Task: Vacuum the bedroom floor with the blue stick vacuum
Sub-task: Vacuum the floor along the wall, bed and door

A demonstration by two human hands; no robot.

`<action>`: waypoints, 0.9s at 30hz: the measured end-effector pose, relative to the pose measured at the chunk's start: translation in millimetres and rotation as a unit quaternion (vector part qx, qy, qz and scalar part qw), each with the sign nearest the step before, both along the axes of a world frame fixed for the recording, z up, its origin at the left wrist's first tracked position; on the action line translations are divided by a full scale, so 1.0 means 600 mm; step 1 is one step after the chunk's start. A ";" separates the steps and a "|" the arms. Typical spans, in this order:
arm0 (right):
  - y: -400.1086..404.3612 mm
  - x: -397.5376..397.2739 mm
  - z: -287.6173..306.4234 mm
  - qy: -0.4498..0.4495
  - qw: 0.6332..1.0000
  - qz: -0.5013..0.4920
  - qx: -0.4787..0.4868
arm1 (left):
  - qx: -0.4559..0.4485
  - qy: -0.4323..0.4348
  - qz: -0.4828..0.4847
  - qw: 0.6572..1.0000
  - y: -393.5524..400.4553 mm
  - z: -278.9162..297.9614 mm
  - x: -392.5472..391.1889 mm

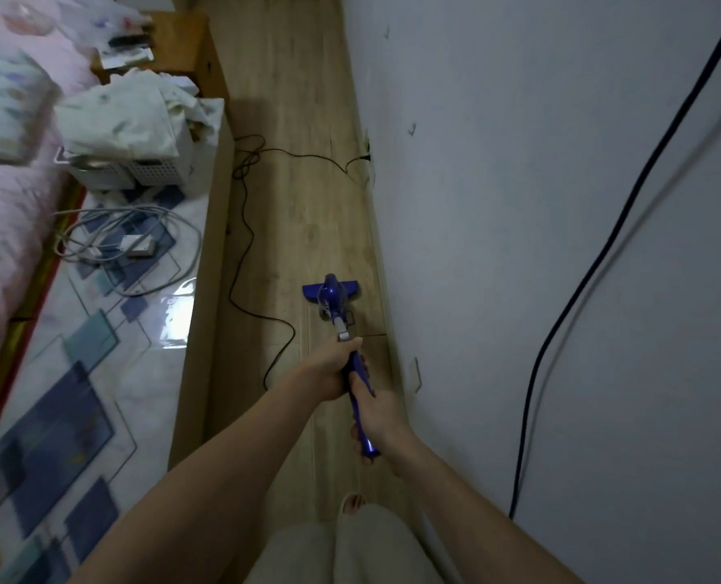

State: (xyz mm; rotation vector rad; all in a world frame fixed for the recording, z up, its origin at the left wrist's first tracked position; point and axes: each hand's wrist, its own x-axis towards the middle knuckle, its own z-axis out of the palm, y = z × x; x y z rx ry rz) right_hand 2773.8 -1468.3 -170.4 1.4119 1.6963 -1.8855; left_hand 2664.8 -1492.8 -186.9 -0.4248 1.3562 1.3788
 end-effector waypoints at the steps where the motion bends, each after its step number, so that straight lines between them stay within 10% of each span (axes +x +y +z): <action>1: -0.004 0.004 0.006 -0.004 1.000 0.003 -0.003 | 0.000 -0.004 0.000 1.000 -0.005 0.003 0.002; 27: -0.265 0.143 0.140 -0.035 0.999 -0.038 -0.017 | -0.028 -0.107 -0.117 0.987 -0.255 0.097 0.108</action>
